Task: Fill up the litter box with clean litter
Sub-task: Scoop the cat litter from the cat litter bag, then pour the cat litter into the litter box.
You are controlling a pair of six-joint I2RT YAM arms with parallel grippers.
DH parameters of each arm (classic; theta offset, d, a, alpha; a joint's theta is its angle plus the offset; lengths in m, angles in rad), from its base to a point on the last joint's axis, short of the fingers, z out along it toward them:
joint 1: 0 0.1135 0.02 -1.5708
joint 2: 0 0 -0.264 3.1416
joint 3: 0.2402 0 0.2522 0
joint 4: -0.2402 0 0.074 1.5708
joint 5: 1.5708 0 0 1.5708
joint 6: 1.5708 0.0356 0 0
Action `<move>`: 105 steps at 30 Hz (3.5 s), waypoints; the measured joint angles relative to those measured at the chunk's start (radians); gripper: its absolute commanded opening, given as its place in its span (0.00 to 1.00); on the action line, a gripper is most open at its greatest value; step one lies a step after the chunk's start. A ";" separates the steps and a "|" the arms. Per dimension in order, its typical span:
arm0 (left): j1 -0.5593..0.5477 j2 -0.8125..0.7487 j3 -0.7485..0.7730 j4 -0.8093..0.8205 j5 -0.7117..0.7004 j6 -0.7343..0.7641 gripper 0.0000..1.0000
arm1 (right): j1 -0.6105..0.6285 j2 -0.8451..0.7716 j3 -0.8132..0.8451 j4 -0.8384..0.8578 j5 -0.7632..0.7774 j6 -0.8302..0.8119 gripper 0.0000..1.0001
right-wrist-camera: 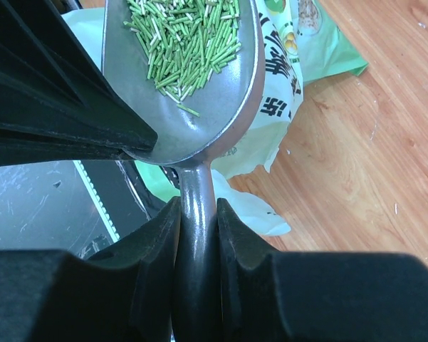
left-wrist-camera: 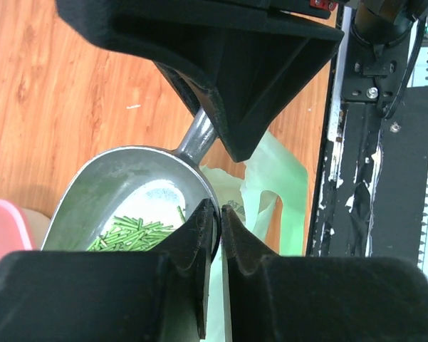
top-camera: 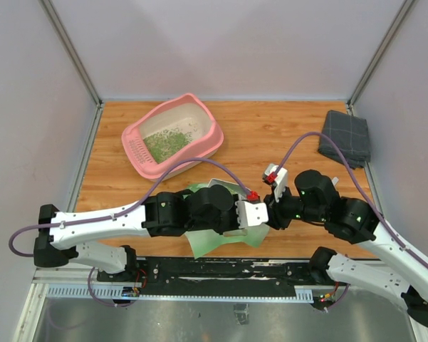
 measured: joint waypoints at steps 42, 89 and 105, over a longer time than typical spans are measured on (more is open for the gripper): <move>0.000 -0.378 -0.112 0.096 -0.213 -0.152 0.99 | -0.019 0.233 0.084 0.113 -0.045 -0.010 0.01; 0.000 -1.089 -0.426 0.041 -0.476 -0.405 0.99 | -0.180 1.353 1.231 -0.103 0.441 -0.658 0.01; 0.000 -1.102 -0.408 0.045 -0.473 -0.413 0.99 | -0.014 1.449 1.230 0.102 0.772 -1.172 0.01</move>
